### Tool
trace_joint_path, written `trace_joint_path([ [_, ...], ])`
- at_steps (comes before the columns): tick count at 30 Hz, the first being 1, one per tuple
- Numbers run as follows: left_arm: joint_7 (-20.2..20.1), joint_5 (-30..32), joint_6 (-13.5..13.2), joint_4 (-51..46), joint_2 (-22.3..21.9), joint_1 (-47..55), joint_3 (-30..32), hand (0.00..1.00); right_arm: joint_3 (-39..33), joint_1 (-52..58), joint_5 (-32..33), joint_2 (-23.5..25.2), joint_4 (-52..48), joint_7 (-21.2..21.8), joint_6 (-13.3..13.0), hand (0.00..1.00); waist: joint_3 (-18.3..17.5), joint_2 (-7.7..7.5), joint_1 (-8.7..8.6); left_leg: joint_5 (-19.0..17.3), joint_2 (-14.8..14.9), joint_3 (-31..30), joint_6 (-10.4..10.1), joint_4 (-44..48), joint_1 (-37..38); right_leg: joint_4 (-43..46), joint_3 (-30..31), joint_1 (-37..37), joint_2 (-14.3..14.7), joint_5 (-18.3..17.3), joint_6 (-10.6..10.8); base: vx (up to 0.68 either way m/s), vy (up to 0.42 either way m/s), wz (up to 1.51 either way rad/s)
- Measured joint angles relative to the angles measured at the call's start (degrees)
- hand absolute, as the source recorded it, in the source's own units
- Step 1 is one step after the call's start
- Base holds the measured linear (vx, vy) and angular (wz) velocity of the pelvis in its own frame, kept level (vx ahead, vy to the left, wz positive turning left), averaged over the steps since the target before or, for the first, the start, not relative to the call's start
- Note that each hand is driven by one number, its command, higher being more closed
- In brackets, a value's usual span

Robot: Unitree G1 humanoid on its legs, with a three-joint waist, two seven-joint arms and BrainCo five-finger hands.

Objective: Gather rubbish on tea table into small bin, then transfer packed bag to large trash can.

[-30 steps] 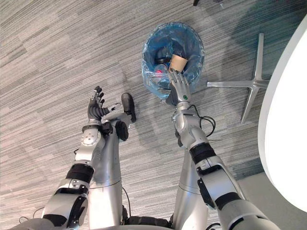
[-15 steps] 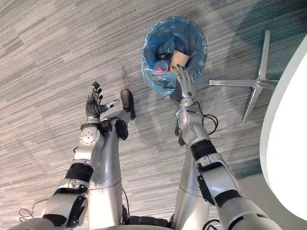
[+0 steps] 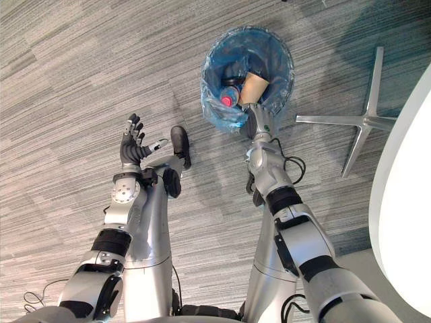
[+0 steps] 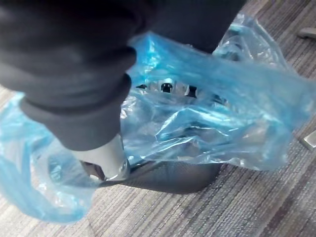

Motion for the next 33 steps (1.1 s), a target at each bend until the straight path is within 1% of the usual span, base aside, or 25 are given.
trace_joint_path([
  [6,-0.03,0.04,0.45,0.05,-0.03,0.0,0.07,0.0,0.43,1.22,1.66,0.05,-2.07,0.04,-0.25,1.0,-0.02,0.01,-0.07,0.07,0.02,-0.18,-0.1,0.11,0.23,-0.02,-0.2,0.42,0.03,0.0,0.0,0.0,0.0,0.0],
  [11,-0.06,0.09,2.33,1.57,-0.56,0.01,0.29,0.0,0.36,4.88,1.95,0.18,-6.98,0.01,-0.89,1.0,-0.22,0.02,-0.14,0.05,0.13,-0.24,-0.07,-0.05,2.44,-0.14,-0.26,2.6,0.12,0.0,0.0,0.0,0.0,0.0],
  [13,-0.11,0.13,2.43,1.99,-0.86,0.48,0.27,0.0,0.35,6.22,2.02,0.38,-8.71,0.01,-0.95,1.0,-0.9,-0.01,-0.19,-0.01,0.19,-0.26,0.02,-0.16,2.75,-0.29,-0.29,2.94,0.21,0.0,0.0,0.0,0.0,0.0],
  [17,-0.2,0.32,3.48,2.25,-2.16,1.85,0.37,0.0,0.39,9.58,2.77,1.44,-12.6,0.01,-0.99,1.0,-0.93,-0.03,-0.34,-0.01,0.3,-0.18,-0.02,-0.74,5.54,-1.03,-0.32,5.73,0.39,0.01,-0.01,0.0,0.0,0.0],
  [20,-0.28,0.76,4.22,2.41,-2.81,3.91,0.35,0.0,0.41,14.16,4.19,2.85,-18.82,-0.04,-1.16,1.0,-0.99,-0.15,-0.38,-0.07,1.0,0.0,-0.1,-1.97,8.79,-2.8,-0.56,9.14,1.07,0.09,0.03,0.03,-0.008,-0.08],
  [21,-0.47,1.49,4.7,2.82,-2.91,5.18,-0.05,0.0,0.49,16.89,4.32,3.54,-22.35,-0.1,-1.73,1.0,-0.99,-0.15,-0.52,0.0,1.16,0.27,-0.17,-3.17,11.25,-4.15,-0.69,11.45,1.2,0.33,0.05,0.05,-0.015,-0.08],
  [22,-0.61,1.84,4.78,3.12,-2.96,5.71,-0.24,0.0,0.54,18.02,4.41,3.83,-23.41,-0.1,-1.95,1.0,-0.99,-0.15,-0.64,0.06,1.19,0.39,-0.28,-3.67,12.43,-4.67,-0.69,12.61,1.26,0.37,0.1,0.06,-0.021,-0.03],
  [24,-1.33,2.46,4.97,3.37,-3.66,8.0,-0.58,0.0,1.4,22.96,4.96,4.51,-27.02,-0.09,-2.11,1.0,-1.06,-0.28,-1.01,0.24,1.2,0.81,-0.58,-6.11,17.74,-7.26,-0.76,17.82,1.52,0.61,0.27,0.06,-0.026,0.01],
  [25,-1.33,2.52,4.97,3.37,-3.88,8.55,-0.56,0.0,1.85,24.25,5.13,4.55,-28.09,-0.07,-2.17,1.0,-1.17,-0.48,-1.1,0.31,1.2,1.01,-0.69,-6.92,19.06,-7.95,-0.74,19.05,1.58,0.71,0.27,0.06,-0.032,-0.02],
  [27,-1.35,3.03,4.99,3.47,-3.9,10.94,-0.58,0.0,3.06,28.37,6.15,5.74,-32.1,0.07,-2.75,1.0,-2.14,-1.84,-1.79,0.56,1.26,1.75,-1.05,-9.66,23.34,-10.66,-0.68,22.86,1.89,1.31,-0.05,0.07,-0.029,-0.08],
  [28,-1.36,3.38,5.2,4.08,-3.92,11.84,-1.77,0.0,3.44,31.08,6.55,6.23,-34.78,0.1,-3.43,1.0,-2.36,-2.25,-1.95,0.57,1.24,2.15,-1.08,-11.15,26.38,-12.52,-0.85,25.86,2.0,1.55,0.13,0.08,-0.016,-0.07],
  [29,-1.39,3.63,5.44,4.45,-3.92,12.21,-2.24,0.0,3.67,32.46,6.66,6.25,-36.05,0.16,-3.81,1.0,-2.4,-2.33,-1.95,0.61,1.23,2.32,-1.13,-12.01,28.1,-13.33,-0.86,27.55,2.05,1.67,0.18,0.09,-0.022,-0.02],
  [30,-1.56,4.46,5.94,4.54,-4.09,13.29,-3.69,0.0,4.16,35.12,6.9,6.37,-38.35,0.35,-4.52,1.0,-2.56,-2.57,-1.98,0.62,1.23,2.84,-1.17,-13.56,31.67,-14.97,-0.8,31.05,1.98,1.88,0.21,0.1,-0.031,-0.01],
  [31,-1.76,4.64,5.98,4.55,-4.13,14.27,-4.4,0.0,4.69,36.91,7.1,6.67,-40.04,0.87,-4.71,1.0,-2.9,-3.04,-1.97,0.62,1.22,3.44,-1.18,-14.89,34.37,-16.32,-0.57,33.47,1.96,2.05,0.43,0.13,-0.033,-0.03],
  [32,-2.37,4.68,6.04,4.56,-4.47,15.91,-4.44,0.0,5.42,39.27,7.35,6.86,-42.04,1.51,-5.18,1.0,-4.13,-3.49,-2.1,0.63,1.19,3.83,-1.18,-16.56,37.18,-18.3,-0.62,36.34,2.02,2.28,0.77,0.11,-0.016,-0.04],
  [33,-2.5,4.69,6.08,4.57,-4.61,16.68,-4.54,0.0,5.7,40.48,7.57,6.84,-42.91,1.79,-5.54,1.0,-4.83,-3.7,-2.12,0.64,1.15,3.97,-1.19,-17.5,38.47,-19.39,-0.71,37.69,2.05,2.4,0.96,0.12,0.001,-0.02],
])
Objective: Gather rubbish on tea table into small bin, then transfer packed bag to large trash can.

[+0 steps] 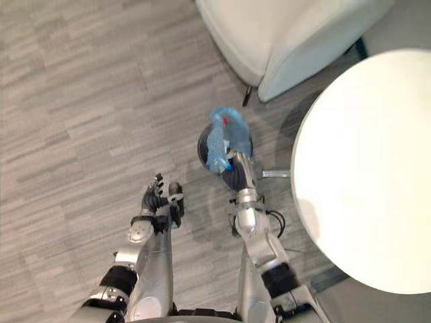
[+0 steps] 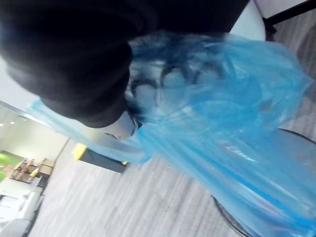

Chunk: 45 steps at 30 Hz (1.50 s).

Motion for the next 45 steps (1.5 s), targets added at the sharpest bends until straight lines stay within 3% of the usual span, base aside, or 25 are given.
trace_joint_path([
  [2,-0.04,0.05,0.08,0.53,0.07,3.05,-0.93,0.0,0.99,4.03,0.62,0.23,-2.61,1.56,-1.12,1.0,-2.51,-1.15,0.05,0.19,-0.31,1.01,-0.26,-3.95,5.79,-4.28,0.01,5.61,-0.01,0.61,0.42,0.14,0.018,-0.02],
  [7,-0.15,2.24,0.14,3.47,1.0,7.08,-3.96,0.0,1.45,9.61,1.16,1.2,-3.86,4.93,-3.03,1.0,-7.38,-1.99,-0.23,1.63,-2.23,2.11,-0.43,-12.36,15.0,-12.41,0.01,14.2,-0.65,2.34,1.32,0.15,0.044,0.0],
  [9,-0.37,2.46,0.15,4.47,1.94,7.9,-4.98,0.0,1.41,9.99,1.31,0.8,-3.68,6.21,-3.24,1.0,-8.45,-2.0,-1.48,3.02,-3.44,2.54,-0.18,-16.06,17.75,-15.14,0.01,16.5,-1.21,3.02,1.69,0.15,0.049,0.1],
  [15,-2.47,4.68,0.11,3.1,5.57,9.69,-7.31,0.0,-0.2,10.08,4.45,-2.88,-3.36,9.84,-3.51,1.0,-10.42,-1.94,-2.94,6.97,-5.05,3.09,-0.06,-27.58,27.22,-25.24,-0.83,25.28,-1.12,6.11,2.31,0.12,0.026,0.02],
  [22,-3.97,5.54,-0.37,-7.27,7.66,15.28,-7.44,0.0,-2.45,10.93,13.2,-6.14,-3.37,14.69,-5.58,1.0,-14.22,-0.73,-2.9,8.1,-5.91,4.15,0.08,-34.11,34.41,-32.88,-1.12,32.73,-0.94,8.33,3.13,0.09,0.02,-0.03],
  [28,-5.1,5.55,-1.79,-15.86,9.52,18.37,-6.93,0.0,-3.37,10.86,22.14,-7.49,-3.45,18.79,-5.77,1.0,-16.4,-0.11,-2.83,8.36,-6.24,4.33,0.18,-36.54,37.09,-37.29,-1.2,36.17,-0.55,9.91,3.37,0.04,0.019,-0.01],
  [34,-5.3,5.55,-3.96,-23.48,11.2,19.25,-6.91,0.0,-3.13,8.98,30.01,-12.21,-4.67,22.34,-7.45,1.0,-18.21,0.2,-2.88,8.49,-6.02,4.47,0.25,-37.55,39.02,-40.32,-1.1,39.07,0.0,11.07,3.07,0.02,-0.001,-0.02],
  [41,-6.46,6.66,-6.44,-27.51,14.64,17.43,-9.34,0.0,-1.12,4.0,35.03,-18.17,-6.03,24.97,-8.07,1.0,-20.0,1.07,-2.9,10.94,-5.81,4.52,0.34,-41.6,40.69,-41.7,-0.81,39.34,0.82,12.23,2.68,-0.01,-0.003,-0.02],
  [45,-6.77,7.42,-6.54,-28.84,15.51,16.14,-10.53,0.0,-0.8,2.79,36.3,-18.24,-6.02,25.76,-8.07,1.0,-20.59,1.1,-2.89,11.59,-5.83,4.54,0.32,-42.73,41.55,-42.27,-0.65,39.84,0.95,12.64,2.73,-0.02,0.002,0.0],
])
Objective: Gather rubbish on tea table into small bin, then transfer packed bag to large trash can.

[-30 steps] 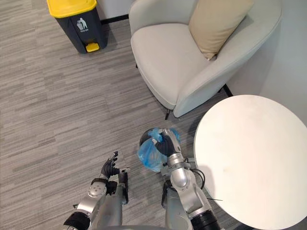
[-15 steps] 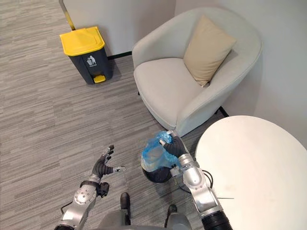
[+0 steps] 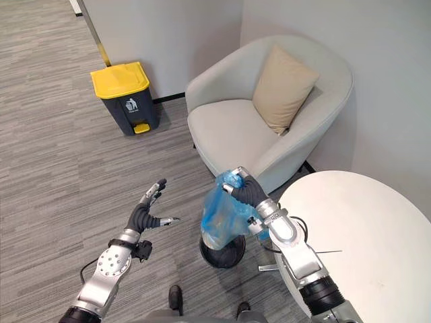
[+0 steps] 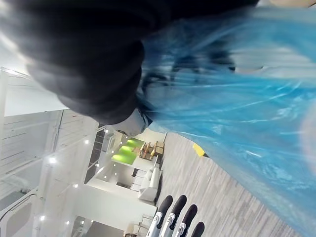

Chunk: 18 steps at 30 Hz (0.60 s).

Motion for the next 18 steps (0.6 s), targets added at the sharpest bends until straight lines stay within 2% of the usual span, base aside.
trace_joint_path([
  [9,-0.99,3.18,0.02,-0.31,0.12,-3.74,-5.13,0.0,2.75,-2.59,3.74,0.1,0.08,0.2,0.06,1.0,-1.46,-0.34,0.06,0.0,-0.05,0.15,-0.01,-0.04,0.3,-0.35,0.48,-0.08,0.02,0.23,0.18,-0.01,0.004,-0.01],
  [18,-1.12,5.28,0.48,-0.12,-3.57,-5.65,-7.94,0.0,6.41,-7.35,6.85,2.81,2.53,1.39,0.51,1.0,-2.07,-1.12,0.09,0.14,-0.01,0.15,0.15,-0.03,0.06,-0.49,0.63,0.06,0.12,0.45,0.13,0.01,0.0,-0.01],
])
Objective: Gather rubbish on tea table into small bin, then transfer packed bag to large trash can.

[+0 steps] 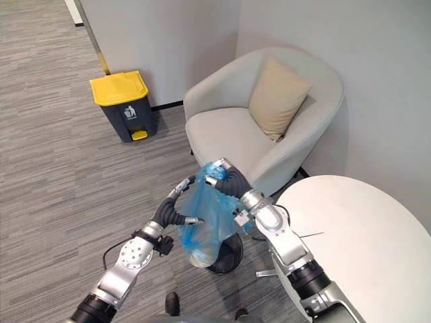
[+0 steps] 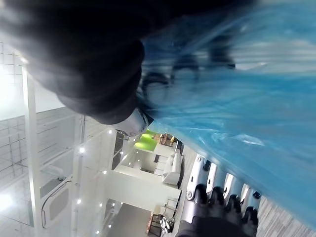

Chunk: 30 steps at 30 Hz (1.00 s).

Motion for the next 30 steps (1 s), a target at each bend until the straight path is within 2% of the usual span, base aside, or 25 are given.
trace_joint_path([
  [9,1.67,2.45,2.24,3.61,-2.95,-0.38,-0.32,0.0,3.06,-2.2,2.52,4.6,0.38,-0.05,1.05,1.0,-0.62,-0.88,0.05,0.52,0.02,-0.45,0.18,-0.02,-0.03,0.43,-0.18,-0.04,0.03,0.0,-0.01,0.0,0.0,0.0],
  [14,2.32,3.34,2.45,5.31,-3.48,-0.39,-0.53,0.0,5.85,-3.87,3.48,6.2,0.39,-0.17,1.1,1.0,-1.3,-1.89,0.09,0.58,0.11,-0.48,0.12,-0.03,-0.03,0.44,-0.16,-0.05,0.12,0.08,-0.11,0.0,0.0,0.0],
  [23,2.89,4.78,3.54,7.27,-3.68,-0.38,0.34,0.0,7.1,-6.32,3.5,6.48,0.39,-0.16,1.88,1.0,-1.33,-1.94,0.36,0.72,0.34,-0.48,-0.07,-0.03,-0.01,0.35,-0.14,0.01,0.34,0.34,-0.29,0.0,0.0,0.0],
  [30,3.36,5.8,3.42,14.07,-4.52,-0.26,1.04,0.0,11.19,-8.18,3.67,6.58,1.25,-0.09,2.25,1.0,-1.33,-1.94,1.16,1.15,1.26,-0.63,-0.47,-0.1,-0.02,0.35,-0.21,-0.02,1.26,0.63,-0.73,0.0,0.0,0.0],
])
